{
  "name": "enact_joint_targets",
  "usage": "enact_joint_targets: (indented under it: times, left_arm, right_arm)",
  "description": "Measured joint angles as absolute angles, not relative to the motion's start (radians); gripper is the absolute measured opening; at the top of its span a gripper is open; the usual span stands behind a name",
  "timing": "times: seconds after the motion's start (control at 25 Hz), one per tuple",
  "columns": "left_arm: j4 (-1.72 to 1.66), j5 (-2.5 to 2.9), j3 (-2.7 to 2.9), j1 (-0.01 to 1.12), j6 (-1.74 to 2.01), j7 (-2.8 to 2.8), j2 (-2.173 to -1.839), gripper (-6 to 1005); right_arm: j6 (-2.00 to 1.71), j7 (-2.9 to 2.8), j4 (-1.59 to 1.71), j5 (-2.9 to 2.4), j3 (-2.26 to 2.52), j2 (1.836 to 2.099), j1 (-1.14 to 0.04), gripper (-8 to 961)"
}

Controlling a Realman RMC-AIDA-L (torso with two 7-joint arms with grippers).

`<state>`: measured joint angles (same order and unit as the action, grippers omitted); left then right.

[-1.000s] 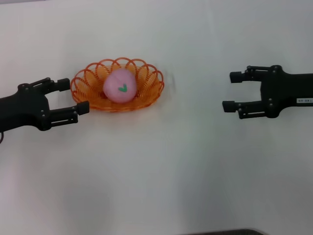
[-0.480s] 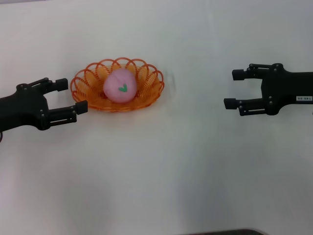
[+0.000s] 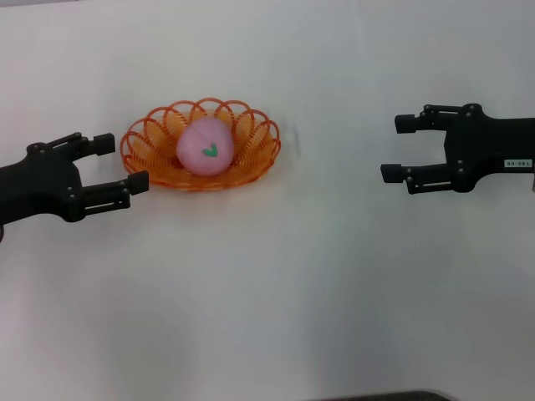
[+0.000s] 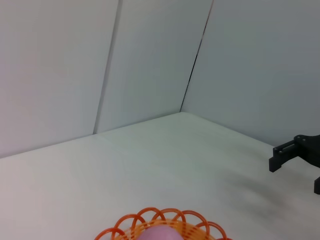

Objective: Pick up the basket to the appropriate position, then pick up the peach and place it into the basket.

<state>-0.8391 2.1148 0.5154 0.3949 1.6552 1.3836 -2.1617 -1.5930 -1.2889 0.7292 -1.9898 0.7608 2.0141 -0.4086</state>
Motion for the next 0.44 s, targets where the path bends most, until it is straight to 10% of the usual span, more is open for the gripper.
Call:
enact_joint_targets:
  times: [0.44]
  left_arm:
    - [-0.837,2.114,0.515,0.395,1.664,1.384,-2.163,872]
  right_arm:
    - [-1.591,-1.291,0.728,-1.99,0.759,2.019,-0.414,861]
